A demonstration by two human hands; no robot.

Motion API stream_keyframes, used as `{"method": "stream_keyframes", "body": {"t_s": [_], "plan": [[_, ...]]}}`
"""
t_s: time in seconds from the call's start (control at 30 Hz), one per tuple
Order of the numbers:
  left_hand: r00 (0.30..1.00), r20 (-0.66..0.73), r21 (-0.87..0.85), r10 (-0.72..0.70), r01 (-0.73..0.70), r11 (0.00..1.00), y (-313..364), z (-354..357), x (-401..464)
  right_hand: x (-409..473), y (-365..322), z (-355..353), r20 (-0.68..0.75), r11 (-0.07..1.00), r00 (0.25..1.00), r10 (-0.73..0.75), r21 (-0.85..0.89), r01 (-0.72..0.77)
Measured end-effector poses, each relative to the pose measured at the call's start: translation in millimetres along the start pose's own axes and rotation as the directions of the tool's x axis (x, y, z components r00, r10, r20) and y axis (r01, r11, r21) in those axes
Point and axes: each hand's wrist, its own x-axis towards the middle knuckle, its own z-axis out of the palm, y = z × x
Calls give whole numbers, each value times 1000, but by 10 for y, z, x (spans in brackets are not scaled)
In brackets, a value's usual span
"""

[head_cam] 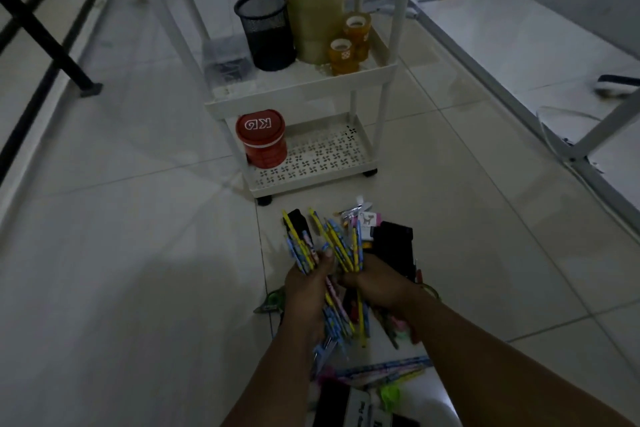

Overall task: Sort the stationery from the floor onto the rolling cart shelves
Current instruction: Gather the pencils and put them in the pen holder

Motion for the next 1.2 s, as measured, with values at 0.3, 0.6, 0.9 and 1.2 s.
{"method": "stream_keyframes", "body": {"t_s": [0.3, 0.6, 0.9, 1.2], "plan": [[993, 44, 184, 108, -114, 976, 335, 311, 183, 359, -159, -211, 56, 940, 998, -39, -337, 56], [1000, -30, 106, -6, 9, 994, 570, 574, 407, 535, -325, -445, 49, 945, 998, -24, -324, 39], [958, 209, 112, 195, -221, 969, 1033, 325, 499, 612, -778, -398, 86, 997, 994, -67, 49, 63], [920, 125, 8, 371, -375, 927, 1479, 176, 473, 413, -1490, -676, -114, 964, 965, -237, 98, 249]]}}
